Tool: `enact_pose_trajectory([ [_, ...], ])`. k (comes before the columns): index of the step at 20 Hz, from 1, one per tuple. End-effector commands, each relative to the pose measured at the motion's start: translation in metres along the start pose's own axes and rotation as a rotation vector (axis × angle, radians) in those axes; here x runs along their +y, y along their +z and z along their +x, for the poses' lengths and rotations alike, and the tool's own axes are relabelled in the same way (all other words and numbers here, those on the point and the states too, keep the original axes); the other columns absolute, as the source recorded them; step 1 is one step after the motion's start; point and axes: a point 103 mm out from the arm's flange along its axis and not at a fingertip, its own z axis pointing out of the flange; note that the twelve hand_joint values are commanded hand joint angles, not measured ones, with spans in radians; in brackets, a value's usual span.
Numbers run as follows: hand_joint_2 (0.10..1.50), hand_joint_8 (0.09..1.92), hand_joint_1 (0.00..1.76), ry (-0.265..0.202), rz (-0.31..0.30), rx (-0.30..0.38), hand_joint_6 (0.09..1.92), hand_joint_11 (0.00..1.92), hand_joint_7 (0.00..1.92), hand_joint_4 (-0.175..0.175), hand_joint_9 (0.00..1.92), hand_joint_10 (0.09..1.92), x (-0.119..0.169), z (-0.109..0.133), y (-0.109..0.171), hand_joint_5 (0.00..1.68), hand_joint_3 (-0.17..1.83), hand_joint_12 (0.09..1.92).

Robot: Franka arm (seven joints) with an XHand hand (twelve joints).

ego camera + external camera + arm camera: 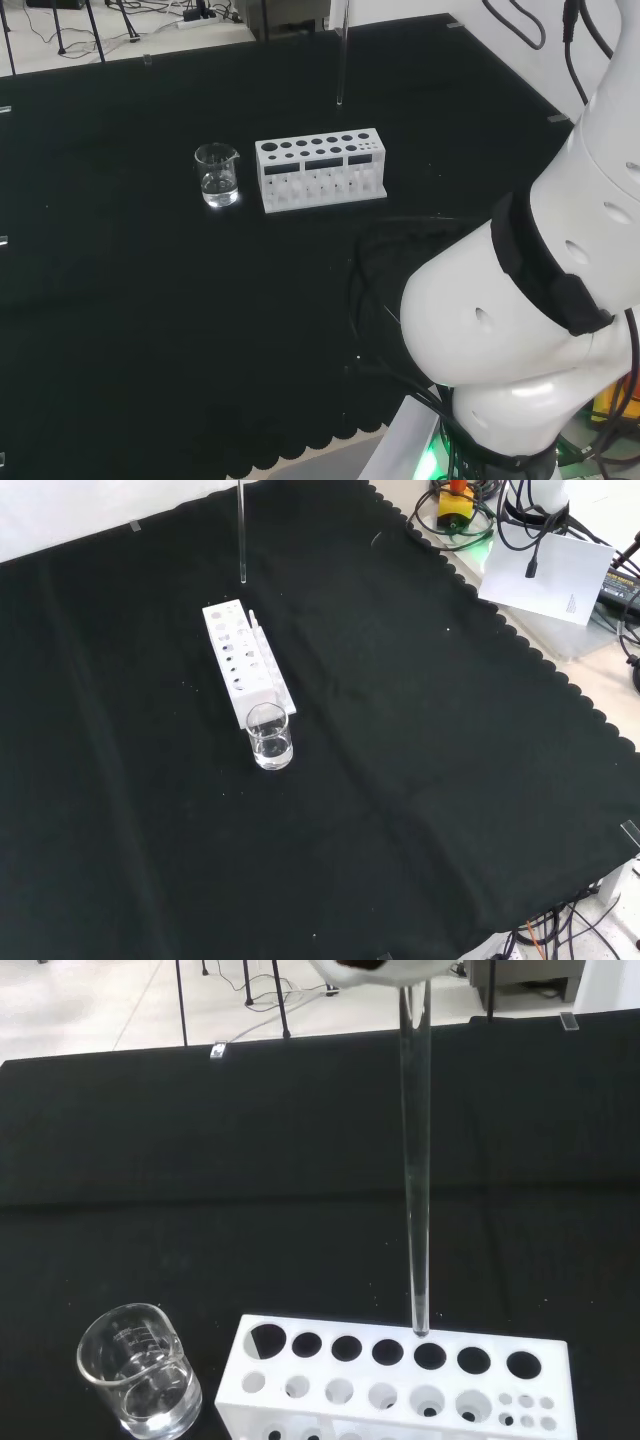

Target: Stir in the beaker to the left of the white test tube rack with the glass rod.

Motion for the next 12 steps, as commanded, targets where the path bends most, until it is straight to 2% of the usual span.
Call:
enact_pose_trajectory([
  [1, 1.05, 0.68, 1.33, -0.001, 0.005, 0.02, 0.09, 1.69, 1.35, -0.175, 1.62, 0.8, 0.003, 0.001, 0.001, 1.4, -0.17, 0.51],
  [7, 1.05, 0.68, 1.33, -0.036, -0.01, 0.034, 0.09, 1.69, 1.35, -0.175, 1.62, 0.8, 0.012, 0.014, -0.003, 1.4, -0.17, 0.5],
  [12, 1.05, 0.68, 1.33, -0.093, 0.002, 0.034, 0.09, 1.69, 1.35, -0.175, 1.62, 0.8, 0.032, 0.042, -0.002, 1.41, -0.17, 0.5],
])
